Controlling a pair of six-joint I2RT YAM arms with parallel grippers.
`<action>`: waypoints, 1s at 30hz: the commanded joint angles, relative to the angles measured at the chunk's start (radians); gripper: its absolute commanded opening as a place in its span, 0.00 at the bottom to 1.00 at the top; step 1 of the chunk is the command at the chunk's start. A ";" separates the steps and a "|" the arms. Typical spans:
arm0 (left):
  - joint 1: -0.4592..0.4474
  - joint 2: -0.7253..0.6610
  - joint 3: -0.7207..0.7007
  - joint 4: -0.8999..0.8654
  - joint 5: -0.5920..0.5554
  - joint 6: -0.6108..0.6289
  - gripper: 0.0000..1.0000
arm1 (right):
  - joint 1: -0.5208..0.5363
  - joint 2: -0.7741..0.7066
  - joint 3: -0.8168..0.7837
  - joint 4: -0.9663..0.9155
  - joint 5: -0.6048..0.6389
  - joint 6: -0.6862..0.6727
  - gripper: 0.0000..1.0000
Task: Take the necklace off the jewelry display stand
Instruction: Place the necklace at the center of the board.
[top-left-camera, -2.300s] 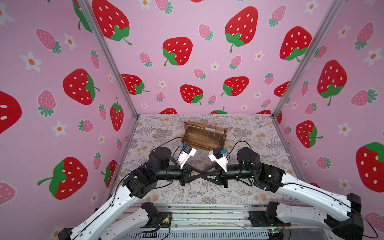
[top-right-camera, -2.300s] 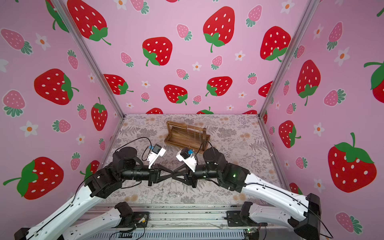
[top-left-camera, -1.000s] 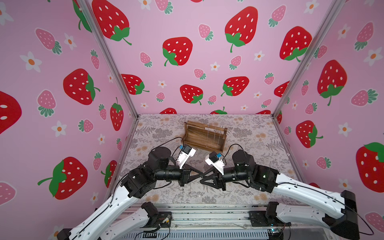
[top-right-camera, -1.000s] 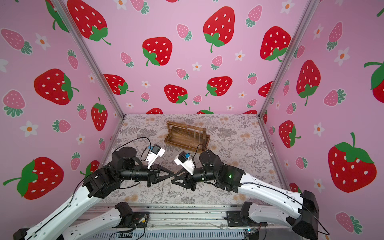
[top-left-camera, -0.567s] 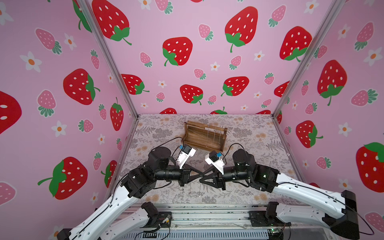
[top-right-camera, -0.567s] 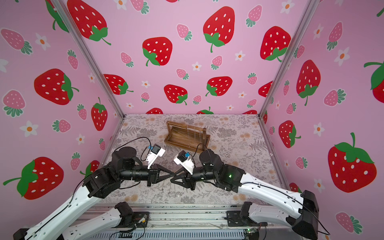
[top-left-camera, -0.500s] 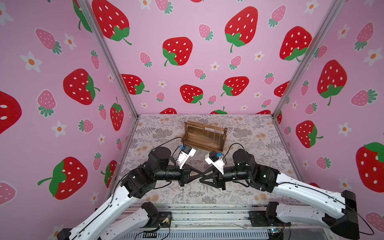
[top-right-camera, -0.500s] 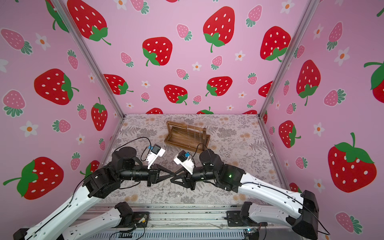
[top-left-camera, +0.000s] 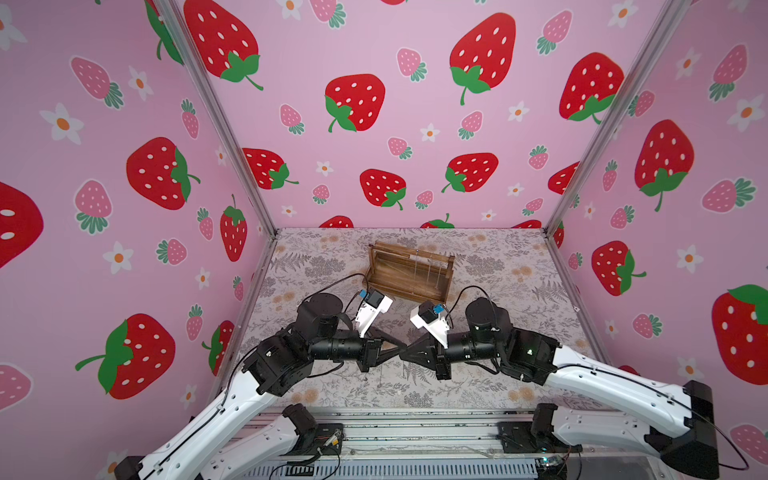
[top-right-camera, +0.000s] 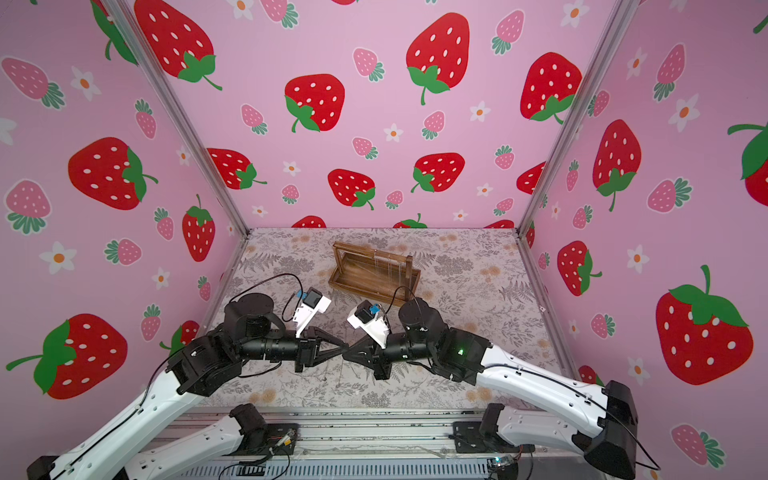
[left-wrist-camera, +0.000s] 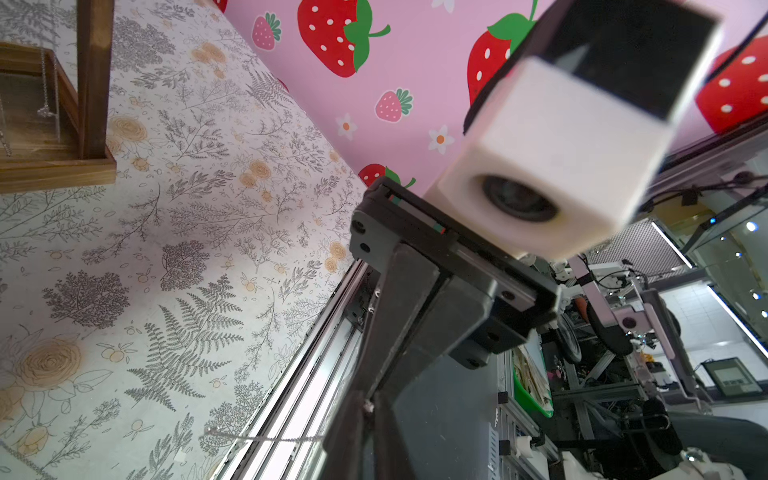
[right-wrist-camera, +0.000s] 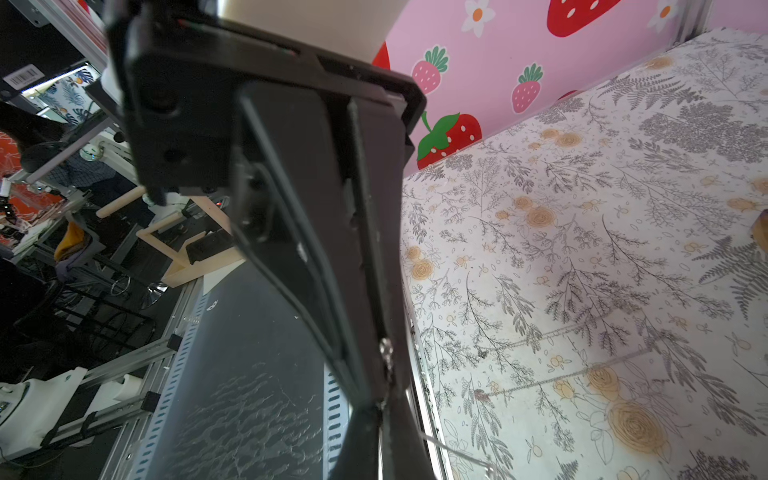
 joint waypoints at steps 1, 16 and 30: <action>-0.005 -0.014 0.047 -0.046 -0.037 0.030 0.35 | 0.006 -0.015 0.010 -0.006 0.032 0.011 0.00; -0.003 -0.276 0.069 -0.275 -0.485 0.064 0.44 | 0.075 0.103 -0.009 -0.023 0.242 0.125 0.00; -0.003 -0.501 -0.135 -0.282 -0.555 -0.006 0.46 | 0.075 0.182 -0.023 -0.009 0.247 0.193 0.00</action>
